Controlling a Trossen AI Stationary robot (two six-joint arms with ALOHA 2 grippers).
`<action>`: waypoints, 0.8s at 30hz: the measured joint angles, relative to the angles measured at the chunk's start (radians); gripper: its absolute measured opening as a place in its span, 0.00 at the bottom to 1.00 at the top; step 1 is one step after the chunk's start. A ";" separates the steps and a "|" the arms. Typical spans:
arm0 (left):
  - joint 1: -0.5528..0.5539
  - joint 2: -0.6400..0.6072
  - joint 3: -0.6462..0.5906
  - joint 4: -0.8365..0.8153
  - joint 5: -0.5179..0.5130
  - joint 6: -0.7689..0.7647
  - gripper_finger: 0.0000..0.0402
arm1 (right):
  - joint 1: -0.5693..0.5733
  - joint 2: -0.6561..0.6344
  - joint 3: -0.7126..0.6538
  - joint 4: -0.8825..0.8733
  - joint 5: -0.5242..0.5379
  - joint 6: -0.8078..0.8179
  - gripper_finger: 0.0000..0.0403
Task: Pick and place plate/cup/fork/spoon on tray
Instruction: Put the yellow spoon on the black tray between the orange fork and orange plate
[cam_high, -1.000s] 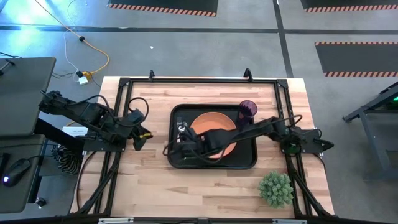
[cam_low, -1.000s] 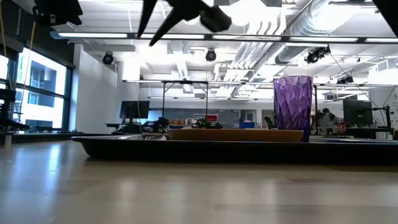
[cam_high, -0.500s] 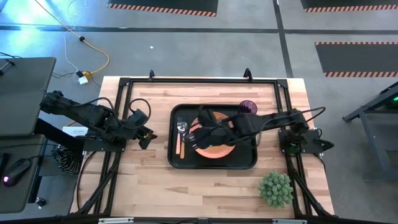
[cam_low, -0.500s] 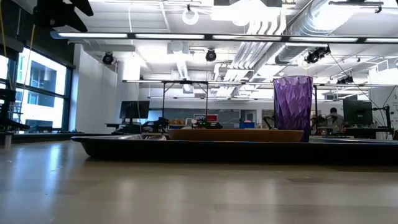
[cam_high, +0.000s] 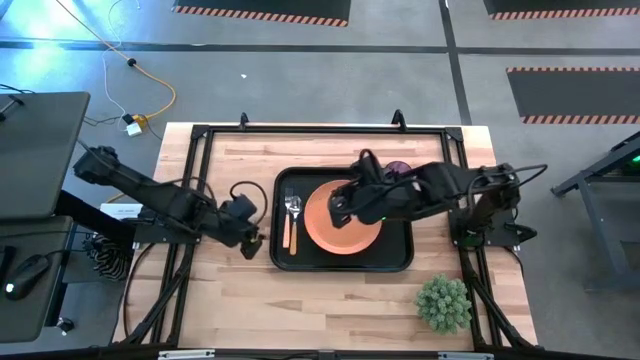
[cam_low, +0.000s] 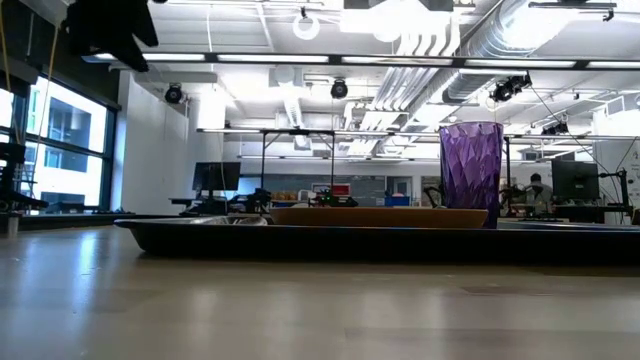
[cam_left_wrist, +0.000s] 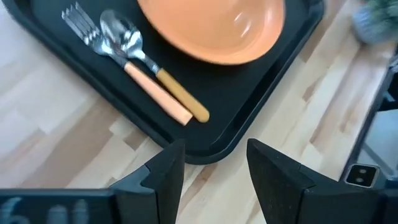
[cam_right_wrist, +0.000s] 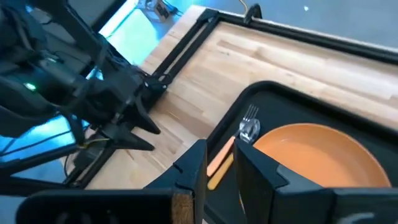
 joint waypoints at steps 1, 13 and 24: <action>-0.004 0.016 0.000 0.000 0.000 -0.025 0.40 | 0.000 -0.010 0.000 -0.002 0.000 -0.017 0.18; -0.006 0.200 0.000 0.139 0.008 -0.210 0.40 | -0.022 -0.110 0.000 -0.039 -0.001 -0.179 0.18; 0.040 0.354 0.000 0.254 0.088 -0.210 0.40 | -0.033 -0.120 0.000 -0.094 -0.004 -0.249 0.18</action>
